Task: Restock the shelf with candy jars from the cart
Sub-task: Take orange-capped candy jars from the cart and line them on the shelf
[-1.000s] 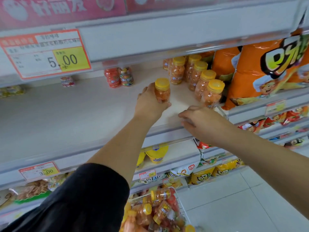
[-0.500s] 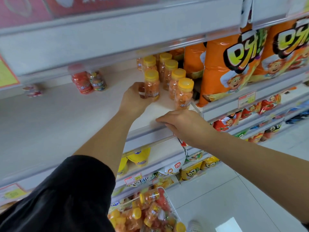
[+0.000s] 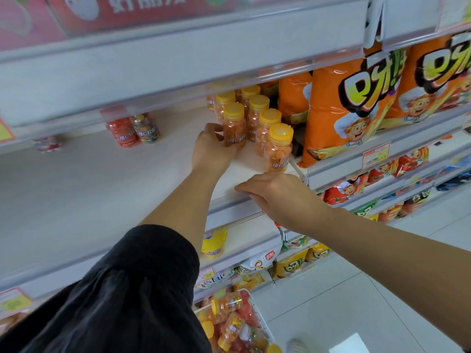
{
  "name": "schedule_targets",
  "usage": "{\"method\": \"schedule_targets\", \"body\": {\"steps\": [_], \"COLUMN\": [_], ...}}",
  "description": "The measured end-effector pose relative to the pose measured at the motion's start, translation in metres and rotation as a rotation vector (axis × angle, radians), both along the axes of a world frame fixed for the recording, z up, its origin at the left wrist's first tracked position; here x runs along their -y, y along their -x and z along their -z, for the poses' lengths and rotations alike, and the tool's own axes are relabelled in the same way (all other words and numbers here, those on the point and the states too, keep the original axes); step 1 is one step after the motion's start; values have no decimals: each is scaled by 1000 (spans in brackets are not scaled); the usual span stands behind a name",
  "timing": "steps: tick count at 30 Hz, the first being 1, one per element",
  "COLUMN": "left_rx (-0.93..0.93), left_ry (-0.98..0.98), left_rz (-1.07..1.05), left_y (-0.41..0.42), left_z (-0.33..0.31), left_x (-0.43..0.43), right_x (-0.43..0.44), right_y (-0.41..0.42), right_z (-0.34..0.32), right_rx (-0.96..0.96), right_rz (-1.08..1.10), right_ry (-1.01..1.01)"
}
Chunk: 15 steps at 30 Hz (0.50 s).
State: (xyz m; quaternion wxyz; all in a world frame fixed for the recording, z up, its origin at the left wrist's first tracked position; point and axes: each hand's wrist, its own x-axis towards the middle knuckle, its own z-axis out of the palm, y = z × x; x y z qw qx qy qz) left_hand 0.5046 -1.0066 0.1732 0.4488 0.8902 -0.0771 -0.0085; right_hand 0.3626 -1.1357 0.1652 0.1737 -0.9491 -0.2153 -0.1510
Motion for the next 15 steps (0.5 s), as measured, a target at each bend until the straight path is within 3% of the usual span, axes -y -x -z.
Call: {"method": "schedule_targets", "body": {"steps": [15], "left_rx": [-27], "left_ry": [-65], "left_rz": [41], "left_y": [-1], "left_z": [-11], "left_x": [2], "right_x": [-4], "right_y": [4], "right_z": [-7], "right_rx": [-93], "right_rz": [59], "right_ry": [12]}}
